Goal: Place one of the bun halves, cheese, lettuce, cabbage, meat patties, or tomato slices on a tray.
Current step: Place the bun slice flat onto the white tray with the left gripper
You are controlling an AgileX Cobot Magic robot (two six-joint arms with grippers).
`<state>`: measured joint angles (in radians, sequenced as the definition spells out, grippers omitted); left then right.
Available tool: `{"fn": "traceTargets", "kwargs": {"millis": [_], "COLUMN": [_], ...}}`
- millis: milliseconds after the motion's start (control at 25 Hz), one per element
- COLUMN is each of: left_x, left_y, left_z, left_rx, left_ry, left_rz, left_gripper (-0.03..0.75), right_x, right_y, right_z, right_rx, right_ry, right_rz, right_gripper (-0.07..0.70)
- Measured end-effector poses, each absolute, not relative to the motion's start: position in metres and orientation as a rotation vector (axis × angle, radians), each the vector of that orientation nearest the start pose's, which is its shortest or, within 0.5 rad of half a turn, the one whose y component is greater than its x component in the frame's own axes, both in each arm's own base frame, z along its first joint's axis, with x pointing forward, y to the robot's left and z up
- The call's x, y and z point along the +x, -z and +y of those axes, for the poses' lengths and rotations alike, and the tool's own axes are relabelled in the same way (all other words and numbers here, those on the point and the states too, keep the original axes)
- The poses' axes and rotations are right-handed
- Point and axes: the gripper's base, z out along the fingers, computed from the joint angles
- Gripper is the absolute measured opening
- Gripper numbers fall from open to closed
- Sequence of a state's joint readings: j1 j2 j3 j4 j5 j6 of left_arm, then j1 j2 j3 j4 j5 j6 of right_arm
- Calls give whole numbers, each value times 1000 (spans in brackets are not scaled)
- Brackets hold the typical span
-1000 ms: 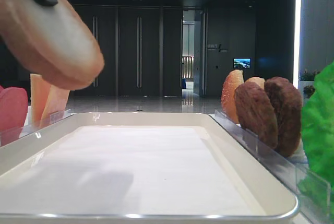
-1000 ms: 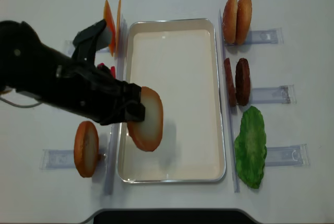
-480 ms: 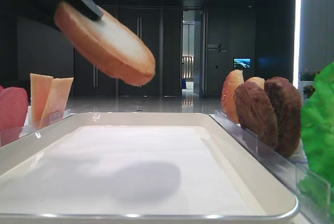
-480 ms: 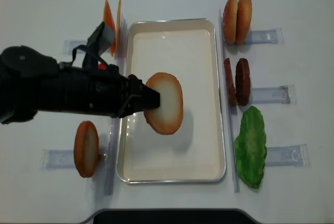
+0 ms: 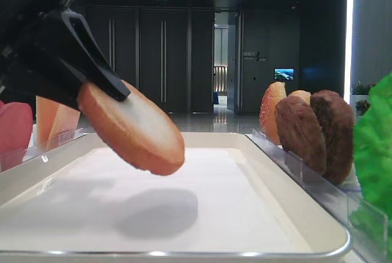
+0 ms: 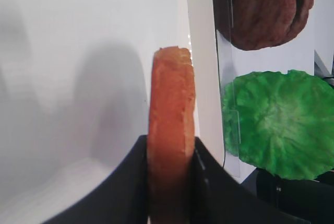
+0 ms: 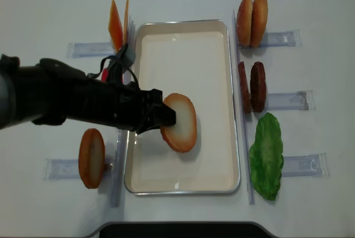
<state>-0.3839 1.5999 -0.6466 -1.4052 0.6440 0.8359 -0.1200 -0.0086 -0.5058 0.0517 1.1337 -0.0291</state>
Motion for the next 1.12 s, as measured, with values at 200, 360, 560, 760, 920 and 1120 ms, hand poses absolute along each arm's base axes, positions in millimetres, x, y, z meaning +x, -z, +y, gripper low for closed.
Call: {"fn": "traceTargets", "kwargs": {"millis": [200, 360, 560, 760, 920, 1120], "left_x": [231, 234, 235, 235, 236, 236], "left_y": [-157, -151, -147, -143, -137, -135], "left_z": [-152, -154, -156, -156, -157, -157], "left_rx": [86, 109, 121, 114, 104, 104], "left_ry": [1148, 1170, 1191, 1192, 1190, 1189], "left_rz": [2660, 2641, 2637, 2652, 2675, 2681], "left_gripper": [141, 141, 141, 139, 140, 140], "right_x": [-10, -10, -10, -10, -10, -10], "right_y": [-273, -273, -273, -273, -273, -273], "right_z": [5, 5, 5, 5, 5, 5], "right_rx": [90, 90, 90, 90, 90, 90], "right_ry": [27, 27, 27, 27, 27, 27], "right_rz": [2100, 2100, 2100, 2100, 2100, 2100], "right_gripper": [465, 465, 465, 465, 465, 465]}}
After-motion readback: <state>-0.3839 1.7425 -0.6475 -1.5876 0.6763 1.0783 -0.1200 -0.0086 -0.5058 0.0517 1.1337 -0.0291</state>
